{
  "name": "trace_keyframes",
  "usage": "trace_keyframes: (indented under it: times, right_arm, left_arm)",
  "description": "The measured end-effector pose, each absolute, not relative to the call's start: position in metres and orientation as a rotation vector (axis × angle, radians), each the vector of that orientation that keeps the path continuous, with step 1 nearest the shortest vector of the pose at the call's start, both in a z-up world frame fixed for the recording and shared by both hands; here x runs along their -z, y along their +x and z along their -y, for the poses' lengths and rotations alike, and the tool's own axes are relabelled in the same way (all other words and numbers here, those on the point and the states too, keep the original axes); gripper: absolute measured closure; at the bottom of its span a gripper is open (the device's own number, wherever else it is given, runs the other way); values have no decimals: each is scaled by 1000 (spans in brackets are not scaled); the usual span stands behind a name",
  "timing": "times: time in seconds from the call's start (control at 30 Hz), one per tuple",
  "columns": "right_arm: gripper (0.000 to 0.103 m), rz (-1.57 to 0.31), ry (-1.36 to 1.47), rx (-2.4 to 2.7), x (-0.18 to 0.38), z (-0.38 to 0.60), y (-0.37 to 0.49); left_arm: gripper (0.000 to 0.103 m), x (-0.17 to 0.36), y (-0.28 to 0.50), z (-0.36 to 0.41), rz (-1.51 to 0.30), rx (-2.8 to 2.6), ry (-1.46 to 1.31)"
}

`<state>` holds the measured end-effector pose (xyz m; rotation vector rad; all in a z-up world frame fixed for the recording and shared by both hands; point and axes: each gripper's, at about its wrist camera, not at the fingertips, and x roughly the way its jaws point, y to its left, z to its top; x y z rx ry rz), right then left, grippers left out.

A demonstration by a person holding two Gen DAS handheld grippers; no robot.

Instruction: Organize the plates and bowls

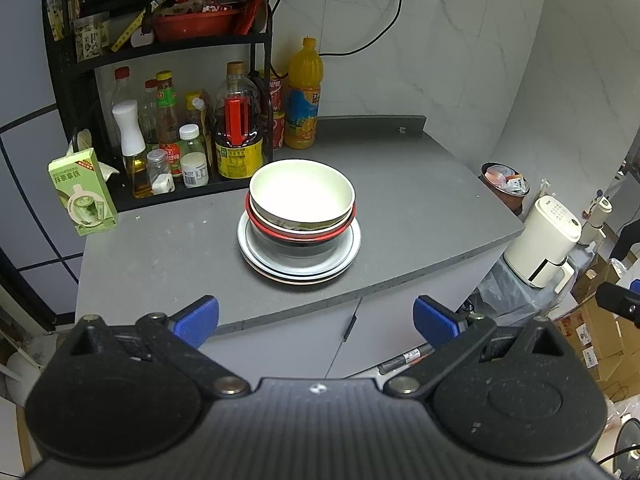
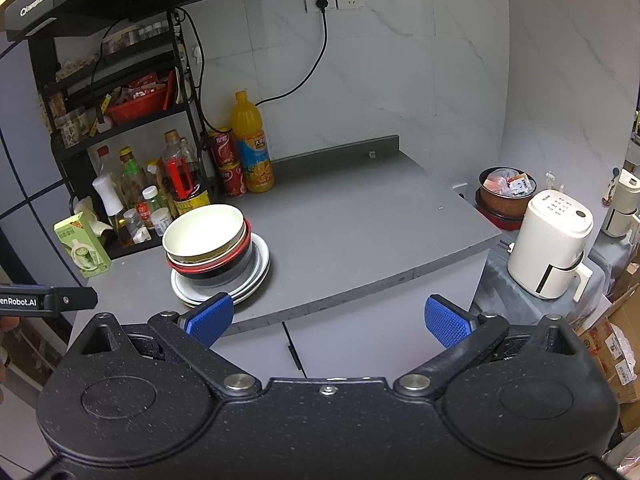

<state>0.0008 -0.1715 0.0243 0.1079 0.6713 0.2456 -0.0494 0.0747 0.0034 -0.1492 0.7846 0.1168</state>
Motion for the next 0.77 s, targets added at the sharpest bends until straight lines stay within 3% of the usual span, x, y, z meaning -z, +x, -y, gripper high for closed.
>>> trace_keyframes:
  times: [0.77]
  right_arm:
    - [0,-704,132,-215,-12,174,10]
  left_arm:
    - [0,2,-39,-67,-797,-82,-123]
